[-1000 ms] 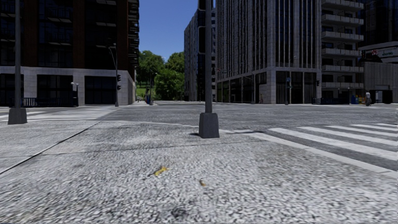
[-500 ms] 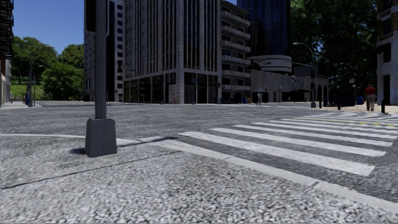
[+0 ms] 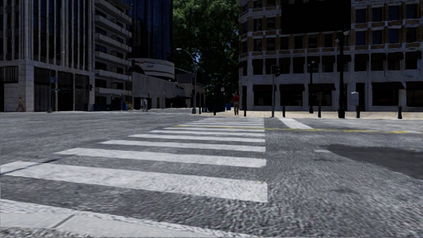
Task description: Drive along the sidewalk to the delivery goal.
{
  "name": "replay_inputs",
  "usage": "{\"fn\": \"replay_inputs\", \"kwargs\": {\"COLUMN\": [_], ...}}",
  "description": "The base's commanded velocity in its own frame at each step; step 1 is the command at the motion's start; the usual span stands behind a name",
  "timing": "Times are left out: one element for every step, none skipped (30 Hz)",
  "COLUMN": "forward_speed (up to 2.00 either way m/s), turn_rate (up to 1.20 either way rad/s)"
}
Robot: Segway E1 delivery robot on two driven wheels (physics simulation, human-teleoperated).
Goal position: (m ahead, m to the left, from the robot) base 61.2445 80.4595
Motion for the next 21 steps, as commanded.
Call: {"fn": "replay_inputs", "kwargs": {"forward_speed": [2.00, 2.00, 2.00, 2.00, 2.00, 2.00, 2.00, 2.00, 2.00, 2.00, 2.00, 2.00, 2.00, 2.00, 2.00, 2.00, 2.00, 2.00, 2.00, 2.00, 2.00], "turn_rate": [0.00, 0.00, 0.00, 0.37, 0.81, 0.81, 1.01, 1.13, 1.20, 1.20, 1.20, 1.20, 1.20, 1.20, 1.20, 1.20, 1.20, 1.20, 1.20, 1.20, 1.20]}}
